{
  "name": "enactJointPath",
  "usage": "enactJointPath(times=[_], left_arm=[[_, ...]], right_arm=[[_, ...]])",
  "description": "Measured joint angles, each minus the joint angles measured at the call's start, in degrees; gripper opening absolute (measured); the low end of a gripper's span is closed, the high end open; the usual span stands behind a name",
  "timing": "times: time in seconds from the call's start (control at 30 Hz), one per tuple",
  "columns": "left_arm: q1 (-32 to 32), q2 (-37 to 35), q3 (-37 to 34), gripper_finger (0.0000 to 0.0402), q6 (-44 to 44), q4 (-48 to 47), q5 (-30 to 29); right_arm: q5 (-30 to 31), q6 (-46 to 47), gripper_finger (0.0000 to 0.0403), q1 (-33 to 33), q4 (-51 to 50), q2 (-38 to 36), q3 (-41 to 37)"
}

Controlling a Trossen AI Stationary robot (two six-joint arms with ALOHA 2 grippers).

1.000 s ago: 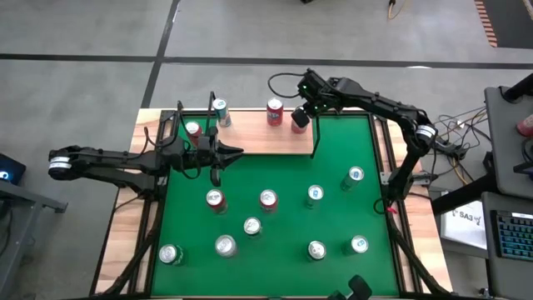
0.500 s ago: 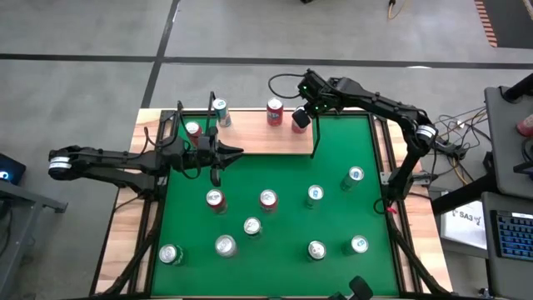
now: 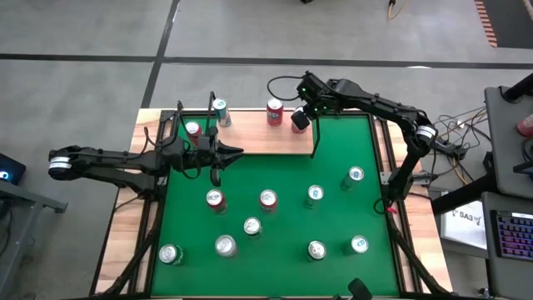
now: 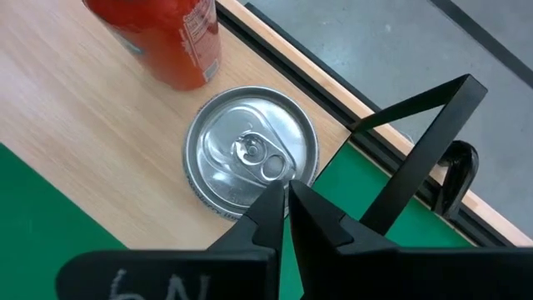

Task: Pick and place cans onto a shelf
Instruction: Put the right pink white soda can on the shelf

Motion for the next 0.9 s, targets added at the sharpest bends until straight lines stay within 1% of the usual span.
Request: enactJointPath(times=[0.27, 0.37, 0.5, 0.6, 0.7, 0.9], left_arm=[[0.0, 0.0, 0.0, 0.0036, 0.0, 0.0, 0.0], [0.0, 0.0, 0.0, 0.0036, 0.1, 0.0, 0.0], [0.0, 0.0, 0.0, 0.0036, 0.5, 0.0, 0.0], [0.1, 0.0, 0.0, 0.0036, 0.6, 0.1, -0.1], [0.1, 0.0, 0.0, 0.0036, 1.1, 0.1, -0.1], [0.1, 0.0, 0.0, 0.0036, 1.1, 0.1, -0.1]], right_arm=[[-0.1, 0.0, 0.0012, 0.0, 0.7, -1.2, 0.0], [-0.1, 0.0, 0.0012, 0.0, 2.6, -2.1, 0.0], [-0.1, 0.0, 0.0012, 0.3, 7.4, -2.2, 0.0], [-0.2, -0.1, 0.0012, 0.8, 11.4, -1.7, 0.0], [-0.4, -0.5, 0.0012, 1.1, 13.1, -0.6, 0.0], [-0.3, -0.7, 0.0012, 1.4, 12.8, 1.8, 0.0]])
